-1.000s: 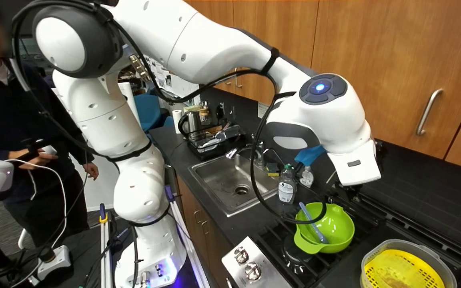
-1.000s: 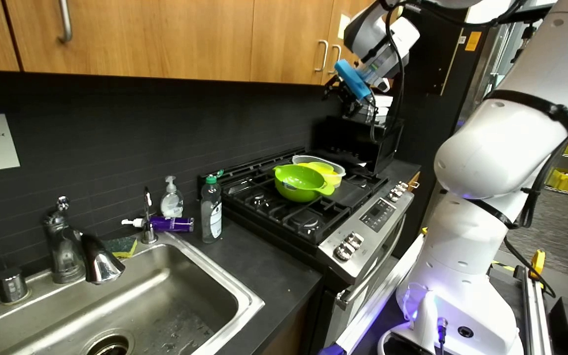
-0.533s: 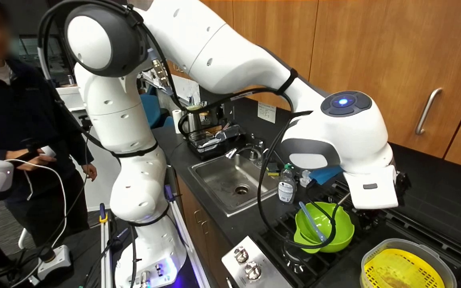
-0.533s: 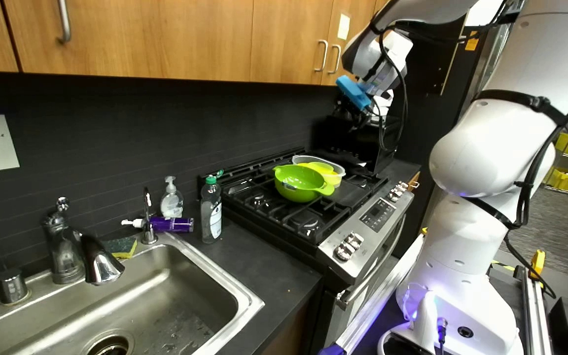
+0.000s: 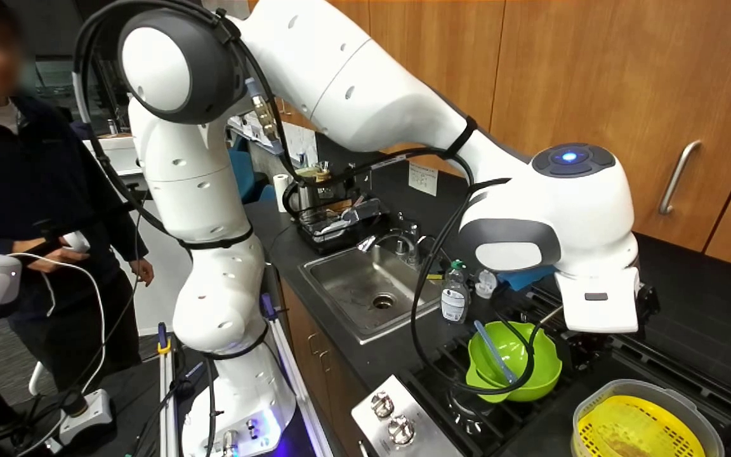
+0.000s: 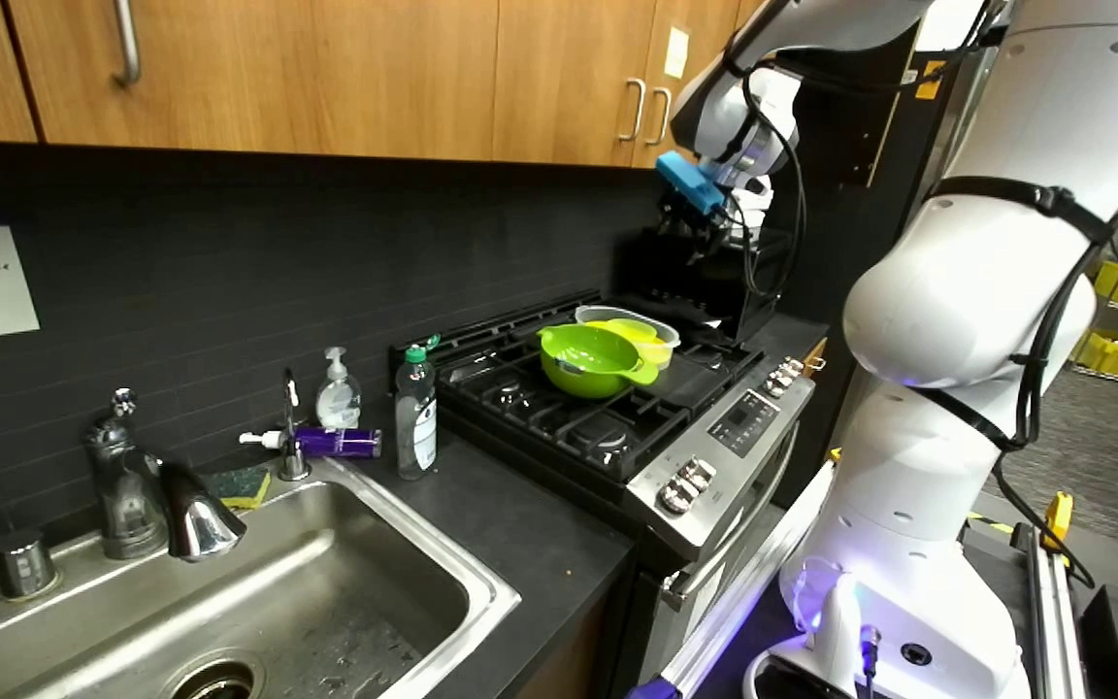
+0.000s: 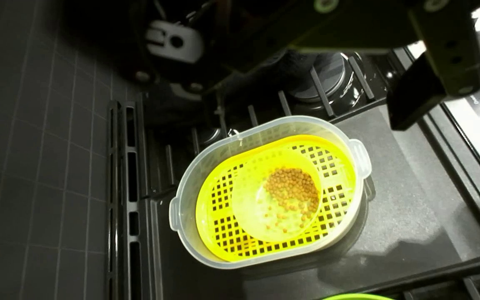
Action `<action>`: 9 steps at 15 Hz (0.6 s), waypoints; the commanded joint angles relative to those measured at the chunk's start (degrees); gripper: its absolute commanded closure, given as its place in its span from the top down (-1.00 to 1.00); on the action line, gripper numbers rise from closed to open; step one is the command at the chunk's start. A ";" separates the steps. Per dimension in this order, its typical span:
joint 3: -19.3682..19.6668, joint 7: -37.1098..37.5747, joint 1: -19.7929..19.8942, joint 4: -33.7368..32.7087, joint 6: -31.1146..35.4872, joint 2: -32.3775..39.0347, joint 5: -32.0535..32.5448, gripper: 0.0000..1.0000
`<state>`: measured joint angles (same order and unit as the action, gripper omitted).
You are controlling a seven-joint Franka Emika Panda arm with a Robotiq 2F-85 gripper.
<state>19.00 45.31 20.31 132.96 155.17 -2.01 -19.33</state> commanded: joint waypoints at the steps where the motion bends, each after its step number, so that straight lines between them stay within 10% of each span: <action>1: -0.01 1.93 -0.23 -2.16 -5.13 0.78 0.36 1.00; 9: 0.12 3.07 -0.52 -9.11 -10.79 6.53 -0.76 1.00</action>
<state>18.99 46.76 20.11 128.27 146.32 0.73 -19.48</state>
